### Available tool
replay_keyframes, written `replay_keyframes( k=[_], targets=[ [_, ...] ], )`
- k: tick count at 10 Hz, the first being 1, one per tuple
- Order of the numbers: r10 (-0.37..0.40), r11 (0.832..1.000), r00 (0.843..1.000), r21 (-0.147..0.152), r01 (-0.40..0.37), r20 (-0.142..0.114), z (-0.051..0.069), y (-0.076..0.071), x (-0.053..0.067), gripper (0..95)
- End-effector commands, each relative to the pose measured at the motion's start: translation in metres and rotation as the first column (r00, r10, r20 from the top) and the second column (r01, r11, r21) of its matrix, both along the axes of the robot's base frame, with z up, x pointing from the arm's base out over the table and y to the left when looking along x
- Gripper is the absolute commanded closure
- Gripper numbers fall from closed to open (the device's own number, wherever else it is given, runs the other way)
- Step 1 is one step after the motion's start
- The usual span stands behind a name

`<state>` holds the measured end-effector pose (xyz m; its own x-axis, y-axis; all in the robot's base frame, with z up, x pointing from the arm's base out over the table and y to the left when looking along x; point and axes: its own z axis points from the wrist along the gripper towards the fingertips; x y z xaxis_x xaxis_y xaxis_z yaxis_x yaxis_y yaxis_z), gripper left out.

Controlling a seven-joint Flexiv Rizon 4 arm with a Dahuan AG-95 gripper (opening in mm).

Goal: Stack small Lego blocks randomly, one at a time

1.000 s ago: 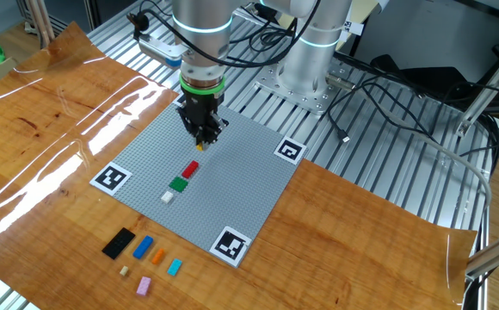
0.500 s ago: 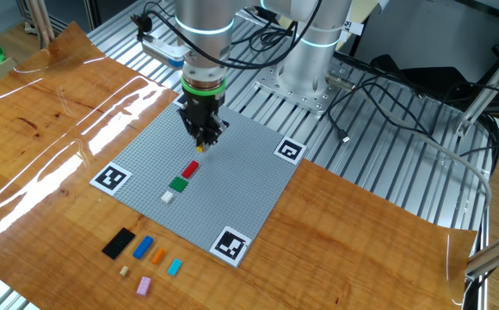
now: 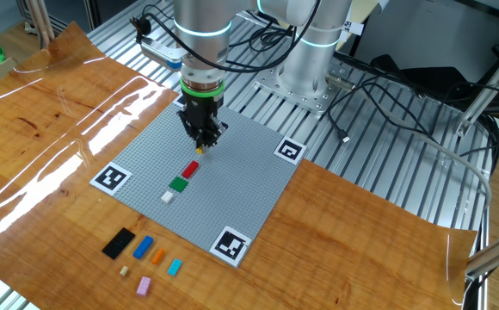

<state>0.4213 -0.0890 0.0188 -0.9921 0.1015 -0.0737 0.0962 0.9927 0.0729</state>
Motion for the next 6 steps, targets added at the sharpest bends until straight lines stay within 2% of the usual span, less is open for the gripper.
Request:
replay_keyframes(
  k=[1,6],
  targets=[
    [-0.005,1.0,1.0,0.001,0.005,0.007,-0.0019,0.0002,0.0003,95.0],
    [0.0,1.0,1.0,0.012,0.0,0.007,-0.0073,0.0007,-0.0006,95.0]
  ],
)
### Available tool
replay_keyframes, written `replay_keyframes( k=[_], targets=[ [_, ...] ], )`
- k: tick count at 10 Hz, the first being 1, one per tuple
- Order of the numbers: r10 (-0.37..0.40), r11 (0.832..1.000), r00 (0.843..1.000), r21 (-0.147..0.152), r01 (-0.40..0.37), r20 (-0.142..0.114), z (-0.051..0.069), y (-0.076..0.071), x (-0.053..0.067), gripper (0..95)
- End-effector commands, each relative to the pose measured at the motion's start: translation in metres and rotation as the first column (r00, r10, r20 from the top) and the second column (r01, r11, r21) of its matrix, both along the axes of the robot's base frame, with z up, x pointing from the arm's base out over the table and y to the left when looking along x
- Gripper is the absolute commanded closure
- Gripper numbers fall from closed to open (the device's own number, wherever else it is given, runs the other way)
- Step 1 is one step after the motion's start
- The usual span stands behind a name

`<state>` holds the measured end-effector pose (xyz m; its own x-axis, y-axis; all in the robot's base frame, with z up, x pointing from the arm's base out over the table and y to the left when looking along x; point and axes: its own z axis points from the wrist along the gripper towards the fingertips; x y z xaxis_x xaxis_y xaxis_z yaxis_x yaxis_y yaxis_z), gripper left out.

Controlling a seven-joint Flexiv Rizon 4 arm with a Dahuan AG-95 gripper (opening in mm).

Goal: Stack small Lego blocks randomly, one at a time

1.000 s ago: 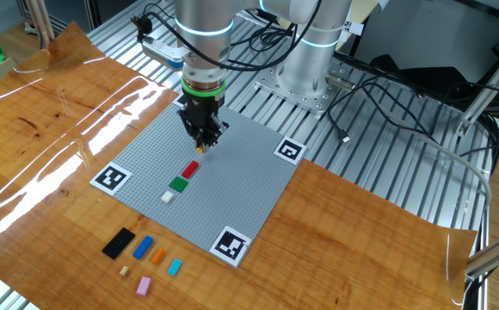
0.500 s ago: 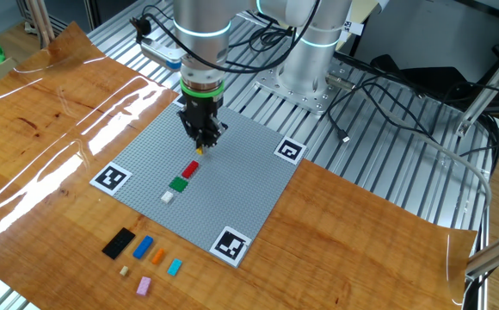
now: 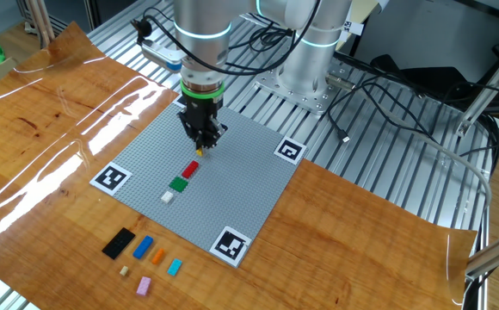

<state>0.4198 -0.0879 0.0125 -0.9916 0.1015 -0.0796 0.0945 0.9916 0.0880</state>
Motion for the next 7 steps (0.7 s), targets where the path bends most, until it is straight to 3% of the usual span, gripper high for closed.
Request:
replay_keyframes(
  k=[1,7],
  targets=[
    [-0.002,1.0,1.0,-0.001,0.002,0.0,-0.0014,0.0001,0.0008,95.0],
    [-0.009,1.0,1.0,-0.003,0.009,0.002,-0.002,0.0057,0.0046,95.0]
  ],
)
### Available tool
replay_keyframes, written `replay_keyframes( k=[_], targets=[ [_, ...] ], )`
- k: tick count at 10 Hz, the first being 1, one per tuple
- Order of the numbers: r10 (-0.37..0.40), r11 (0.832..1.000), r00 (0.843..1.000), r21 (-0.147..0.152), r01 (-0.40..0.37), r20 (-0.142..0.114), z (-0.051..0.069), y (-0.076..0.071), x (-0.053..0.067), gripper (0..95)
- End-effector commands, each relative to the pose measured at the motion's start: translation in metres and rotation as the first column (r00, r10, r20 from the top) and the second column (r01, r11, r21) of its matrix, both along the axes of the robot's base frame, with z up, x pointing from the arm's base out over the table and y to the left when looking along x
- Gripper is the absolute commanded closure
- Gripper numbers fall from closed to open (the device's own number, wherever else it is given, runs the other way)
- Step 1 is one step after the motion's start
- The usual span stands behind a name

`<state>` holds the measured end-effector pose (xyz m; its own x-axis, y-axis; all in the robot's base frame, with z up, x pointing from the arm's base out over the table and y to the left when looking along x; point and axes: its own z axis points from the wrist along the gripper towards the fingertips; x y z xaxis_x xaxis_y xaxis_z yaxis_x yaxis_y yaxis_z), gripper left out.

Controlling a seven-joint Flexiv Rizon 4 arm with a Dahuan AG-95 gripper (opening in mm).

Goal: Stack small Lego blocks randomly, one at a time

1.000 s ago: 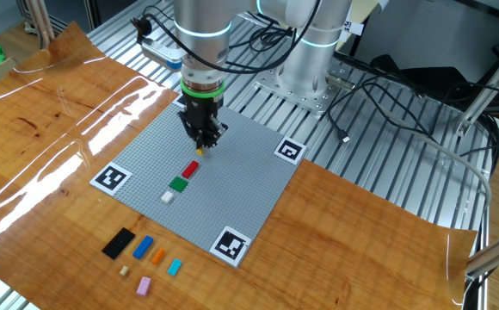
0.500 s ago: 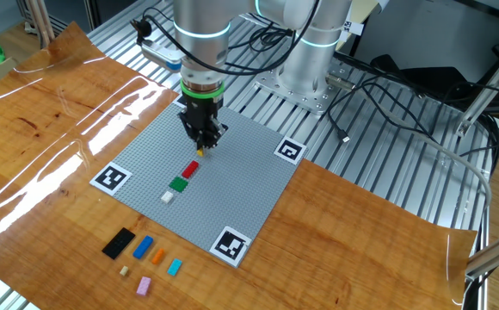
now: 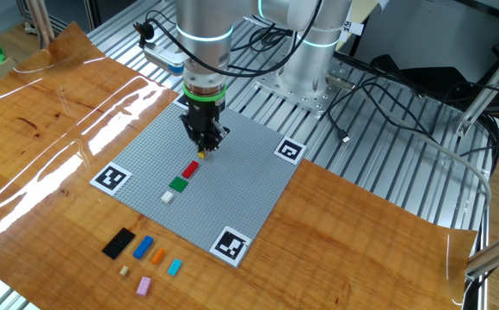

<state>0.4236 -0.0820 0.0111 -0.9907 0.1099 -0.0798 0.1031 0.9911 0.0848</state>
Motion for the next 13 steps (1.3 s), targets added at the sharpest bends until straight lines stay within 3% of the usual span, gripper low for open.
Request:
replay_keyframes(
  k=[1,9,13],
  targets=[
    [0.0,1.0,1.0,0.0,0.0,0.002,-0.001,-0.0003,0.002,95.0],
    [-0.029,1.0,1.0,0.006,0.029,0.012,-0.0077,-0.0029,0.0024,95.0],
    [-0.031,1.0,1.0,0.005,0.031,0.007,-0.0047,-0.002,0.0031,95.0]
  ],
)
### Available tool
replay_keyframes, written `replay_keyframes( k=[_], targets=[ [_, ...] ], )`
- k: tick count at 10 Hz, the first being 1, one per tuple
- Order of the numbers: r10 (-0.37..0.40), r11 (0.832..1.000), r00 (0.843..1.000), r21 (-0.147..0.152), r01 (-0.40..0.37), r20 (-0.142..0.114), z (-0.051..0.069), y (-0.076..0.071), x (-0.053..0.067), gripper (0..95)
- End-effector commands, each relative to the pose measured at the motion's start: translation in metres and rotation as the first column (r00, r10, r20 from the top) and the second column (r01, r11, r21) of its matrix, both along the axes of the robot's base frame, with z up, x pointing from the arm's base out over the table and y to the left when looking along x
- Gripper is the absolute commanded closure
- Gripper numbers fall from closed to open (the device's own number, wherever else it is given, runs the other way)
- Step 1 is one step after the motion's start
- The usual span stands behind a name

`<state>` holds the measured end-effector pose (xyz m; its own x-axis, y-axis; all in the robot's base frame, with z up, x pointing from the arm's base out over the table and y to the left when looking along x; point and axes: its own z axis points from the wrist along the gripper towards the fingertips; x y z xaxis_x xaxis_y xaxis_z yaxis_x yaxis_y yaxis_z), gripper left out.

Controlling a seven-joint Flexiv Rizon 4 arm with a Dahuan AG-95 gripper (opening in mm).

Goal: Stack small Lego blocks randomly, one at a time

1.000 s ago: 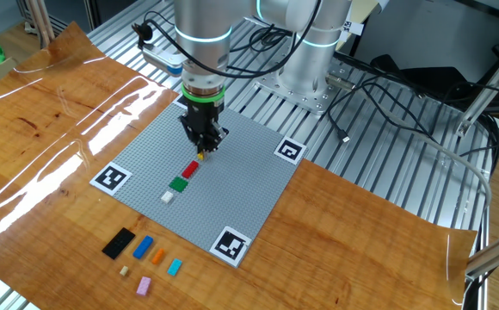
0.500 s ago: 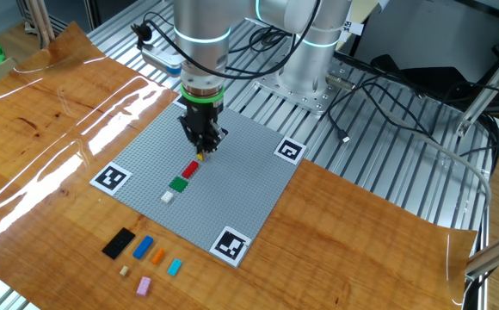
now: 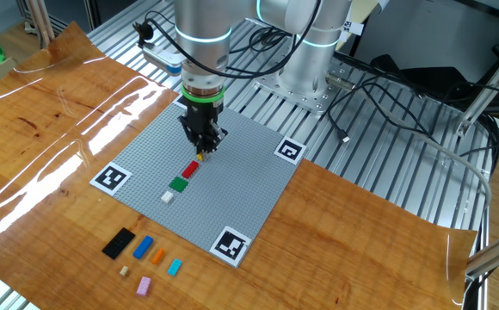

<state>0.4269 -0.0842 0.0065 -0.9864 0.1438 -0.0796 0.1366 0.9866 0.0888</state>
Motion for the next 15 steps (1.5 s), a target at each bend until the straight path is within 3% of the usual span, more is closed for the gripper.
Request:
replay_keyframes(
  k=[1,5,6,15],
  targets=[
    [0.004,1.0,1.0,0.001,-0.004,0.007,-0.0013,-0.0001,-0.0005,95.0],
    [-0.007,1.0,1.0,0.008,0.007,0.007,0.0,0.002,-0.0002,95.0],
    [-0.007,1.0,1.0,0.008,0.007,0.007,0.0,0.002,-0.0002,76.0],
    [-0.012,1.0,1.0,0.005,0.012,0.011,0.0045,0.0028,0.0007,76.0]
  ],
)
